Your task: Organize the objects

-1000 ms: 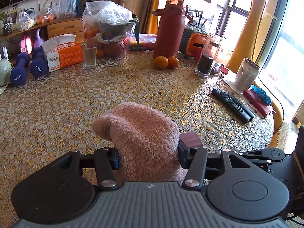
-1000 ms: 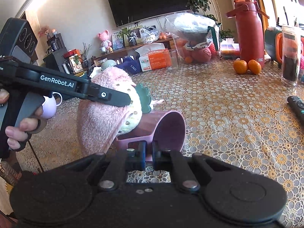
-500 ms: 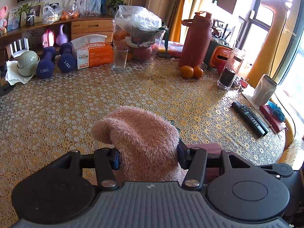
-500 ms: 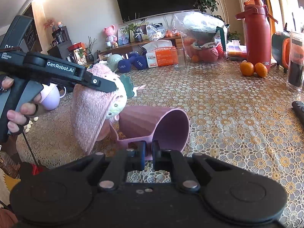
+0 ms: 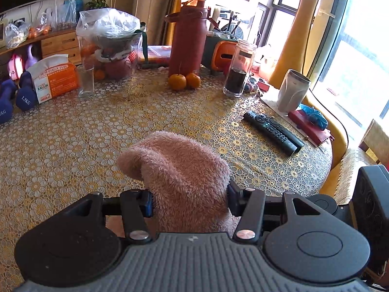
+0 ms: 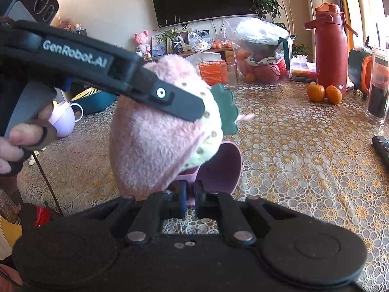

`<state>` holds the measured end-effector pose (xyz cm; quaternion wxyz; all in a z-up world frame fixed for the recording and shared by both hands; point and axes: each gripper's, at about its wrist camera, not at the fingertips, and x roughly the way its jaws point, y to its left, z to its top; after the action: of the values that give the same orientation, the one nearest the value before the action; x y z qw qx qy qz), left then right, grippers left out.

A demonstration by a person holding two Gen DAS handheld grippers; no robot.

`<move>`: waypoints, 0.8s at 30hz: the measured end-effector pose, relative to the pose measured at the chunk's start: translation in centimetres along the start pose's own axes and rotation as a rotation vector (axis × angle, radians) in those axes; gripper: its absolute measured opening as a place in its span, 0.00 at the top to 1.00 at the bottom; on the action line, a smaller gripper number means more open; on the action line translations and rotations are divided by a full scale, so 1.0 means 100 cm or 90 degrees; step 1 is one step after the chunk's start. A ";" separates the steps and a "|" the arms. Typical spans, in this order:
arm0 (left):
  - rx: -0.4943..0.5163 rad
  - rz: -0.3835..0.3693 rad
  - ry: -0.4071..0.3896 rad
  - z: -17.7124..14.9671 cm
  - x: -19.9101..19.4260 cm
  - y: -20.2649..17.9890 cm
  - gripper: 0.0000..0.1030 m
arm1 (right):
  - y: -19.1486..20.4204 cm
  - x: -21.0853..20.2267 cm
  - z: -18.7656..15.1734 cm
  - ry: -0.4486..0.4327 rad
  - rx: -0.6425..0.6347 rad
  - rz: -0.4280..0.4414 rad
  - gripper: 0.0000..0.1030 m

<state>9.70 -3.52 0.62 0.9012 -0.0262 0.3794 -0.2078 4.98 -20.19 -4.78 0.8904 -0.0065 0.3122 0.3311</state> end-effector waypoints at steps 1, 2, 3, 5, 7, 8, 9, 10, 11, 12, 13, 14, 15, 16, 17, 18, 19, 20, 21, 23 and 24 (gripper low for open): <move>-0.014 -0.005 0.000 -0.001 -0.001 0.006 0.48 | 0.000 0.000 0.000 0.001 -0.002 0.000 0.95; -0.022 0.001 0.000 -0.001 -0.002 0.010 0.48 | 0.001 0.000 -0.001 0.001 -0.005 0.000 0.95; -0.024 0.014 0.001 -0.001 -0.003 0.013 0.48 | 0.001 0.000 -0.001 0.001 -0.008 -0.001 0.95; -0.035 0.024 0.003 -0.002 -0.004 0.023 0.48 | 0.002 0.000 -0.002 0.000 -0.008 -0.001 0.95; -0.043 0.037 0.003 -0.003 -0.006 0.032 0.48 | 0.002 0.000 -0.002 0.000 -0.006 -0.001 0.95; -0.044 0.048 0.002 -0.005 -0.007 0.035 0.48 | 0.002 0.000 -0.002 -0.001 -0.005 -0.001 0.95; -0.047 0.055 0.002 -0.006 -0.008 0.039 0.48 | 0.002 0.000 -0.002 -0.001 -0.005 -0.003 0.95; -0.054 0.060 0.001 -0.007 -0.009 0.045 0.48 | 0.002 0.000 -0.003 -0.001 -0.004 -0.004 0.94; -0.060 0.066 0.000 -0.009 -0.010 0.050 0.48 | 0.001 0.000 -0.002 0.000 -0.003 -0.003 0.94; -0.071 0.072 0.001 -0.010 -0.011 0.056 0.48 | 0.001 0.000 -0.002 0.001 -0.003 -0.003 0.94; -0.085 0.076 0.002 -0.012 -0.013 0.064 0.48 | 0.002 -0.001 -0.002 0.002 -0.004 -0.003 0.94; -0.100 0.077 0.003 -0.013 -0.014 0.070 0.48 | 0.002 -0.001 -0.002 0.003 -0.007 -0.002 0.94; -0.119 0.074 0.005 -0.014 -0.015 0.077 0.48 | 0.002 -0.001 -0.003 0.003 -0.008 -0.002 0.94; -0.143 0.065 0.008 -0.016 -0.015 0.084 0.48 | 0.002 -0.001 -0.003 0.005 -0.009 -0.001 0.94; -0.154 0.063 0.010 -0.016 -0.014 0.088 0.48 | 0.001 -0.001 -0.002 0.009 -0.007 0.002 0.94; -0.160 0.064 0.011 -0.017 -0.014 0.091 0.48 | 0.001 -0.001 -0.002 0.015 -0.007 0.006 0.93; -0.158 0.069 0.011 -0.019 -0.013 0.091 0.48 | 0.000 -0.002 -0.002 0.021 -0.004 0.008 0.93; -0.155 0.071 0.010 -0.019 -0.014 0.091 0.48 | -0.001 -0.004 -0.002 0.021 0.000 0.008 0.93; -0.153 0.070 0.011 -0.020 -0.013 0.090 0.48 | -0.003 -0.008 -0.002 0.018 0.005 0.014 0.93; -0.148 0.073 0.010 -0.021 -0.013 0.088 0.48 | -0.009 -0.017 -0.001 0.012 0.024 0.024 0.90; -0.147 0.075 0.009 -0.021 -0.013 0.087 0.48 | -0.012 -0.021 0.000 0.008 0.034 0.023 0.89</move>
<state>10.51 5.13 -1.78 0.9002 -0.1060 0.4080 -0.1098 4.51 -22.38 -3.87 0.8822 0.0205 0.3266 0.3385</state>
